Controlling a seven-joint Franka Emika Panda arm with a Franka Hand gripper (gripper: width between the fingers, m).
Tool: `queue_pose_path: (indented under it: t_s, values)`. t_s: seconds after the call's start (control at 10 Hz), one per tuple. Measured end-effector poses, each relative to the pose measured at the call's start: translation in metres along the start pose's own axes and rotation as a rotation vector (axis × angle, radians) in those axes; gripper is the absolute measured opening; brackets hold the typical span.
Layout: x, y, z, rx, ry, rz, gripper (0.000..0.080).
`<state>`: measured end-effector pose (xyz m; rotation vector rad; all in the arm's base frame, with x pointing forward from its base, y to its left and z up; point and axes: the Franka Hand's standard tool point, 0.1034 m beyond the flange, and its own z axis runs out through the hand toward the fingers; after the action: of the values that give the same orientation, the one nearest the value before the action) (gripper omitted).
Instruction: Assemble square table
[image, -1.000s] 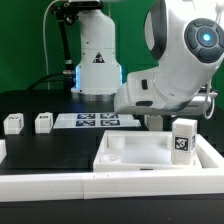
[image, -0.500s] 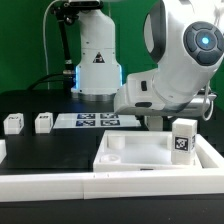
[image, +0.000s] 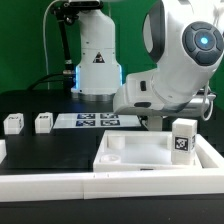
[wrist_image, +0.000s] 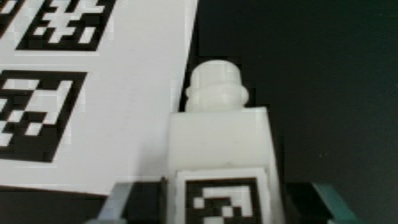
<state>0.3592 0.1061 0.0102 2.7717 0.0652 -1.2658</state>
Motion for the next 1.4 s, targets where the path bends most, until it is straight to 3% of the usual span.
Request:
queue_pose_path:
  t_s: [0.2,0.3,0.7,1.0,1.2,1.4]
  values:
    - [0.0,0.001,0.0,0.001,0.0,0.001,0.0286]
    - [-0.006,0.005,-0.008,0.007,-0.006,-0.008,0.0287]
    - [-0.042,0.032,-0.063,0.054,-0.019,0.003,0.0288]
    - [-0.037,0.032,-0.066,0.051,0.024,0.002,0.0288]
    - [-0.025,0.036,-0.075,0.07,0.205,-0.015,0.0288]
    - [-0.019,0.047,-0.113,0.09,0.358,-0.032,0.0288]
